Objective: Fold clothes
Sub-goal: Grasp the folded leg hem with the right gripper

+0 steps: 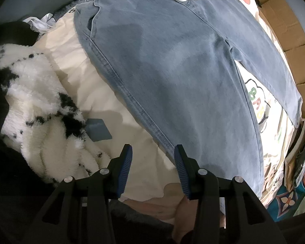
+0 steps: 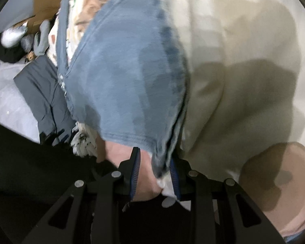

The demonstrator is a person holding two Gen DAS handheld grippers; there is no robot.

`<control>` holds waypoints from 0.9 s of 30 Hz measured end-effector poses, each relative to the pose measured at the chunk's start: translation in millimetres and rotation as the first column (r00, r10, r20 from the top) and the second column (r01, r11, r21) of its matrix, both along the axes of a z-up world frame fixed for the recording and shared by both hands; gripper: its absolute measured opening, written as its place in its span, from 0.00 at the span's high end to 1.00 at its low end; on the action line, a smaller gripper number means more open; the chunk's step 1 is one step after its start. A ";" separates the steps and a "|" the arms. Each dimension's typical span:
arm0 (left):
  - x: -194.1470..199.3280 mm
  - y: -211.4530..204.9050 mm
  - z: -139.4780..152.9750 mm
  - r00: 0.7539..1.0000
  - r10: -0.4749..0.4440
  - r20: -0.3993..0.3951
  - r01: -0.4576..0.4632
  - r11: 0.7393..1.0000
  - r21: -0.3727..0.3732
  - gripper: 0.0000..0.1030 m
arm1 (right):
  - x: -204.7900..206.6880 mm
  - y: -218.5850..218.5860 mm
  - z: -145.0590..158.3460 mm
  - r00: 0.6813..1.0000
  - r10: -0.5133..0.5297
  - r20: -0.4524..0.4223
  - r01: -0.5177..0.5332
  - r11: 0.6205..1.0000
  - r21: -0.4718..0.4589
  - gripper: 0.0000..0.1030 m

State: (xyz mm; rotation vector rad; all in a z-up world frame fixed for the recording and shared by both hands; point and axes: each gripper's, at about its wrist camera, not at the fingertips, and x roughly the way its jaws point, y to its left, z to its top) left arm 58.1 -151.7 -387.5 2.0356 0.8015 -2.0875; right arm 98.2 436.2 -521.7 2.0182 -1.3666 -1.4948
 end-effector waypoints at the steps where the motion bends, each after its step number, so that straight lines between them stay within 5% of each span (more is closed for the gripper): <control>1: -0.4 -1.0 0.0 1.000 0.002 0.000 -0.002 1.000 -0.002 0.58 | 0.1 -0.2 -3.5 1.000 -0.014 0.008 0.014 1.000 -0.006 0.74; 5: -1.4 -3.1 -2.0 1.000 0.008 -0.002 -0.008 1.000 -0.002 0.58 | -2.1 -1.6 -6.4 0.999 -0.041 0.009 0.041 0.999 -0.015 0.75; 7: -1.7 -3.5 -4.5 1.000 0.013 0.001 -0.013 1.000 -0.002 0.58 | -4.8 -1.9 -3.9 1.000 -0.025 -0.004 0.025 1.000 0.004 0.89; 17: -1.7 -3.1 -30.5 0.998 0.061 -0.002 -0.061 0.998 0.029 0.58 | -15.5 8.9 30.7 0.995 0.008 -0.096 -0.003 0.998 0.055 0.91; 27: 6.8 -27.9 -64.6 0.971 0.237 -0.040 -0.232 0.968 0.090 0.58 | -34.8 11.0 71.8 0.990 0.053 -0.131 -0.043 0.996 0.082 0.91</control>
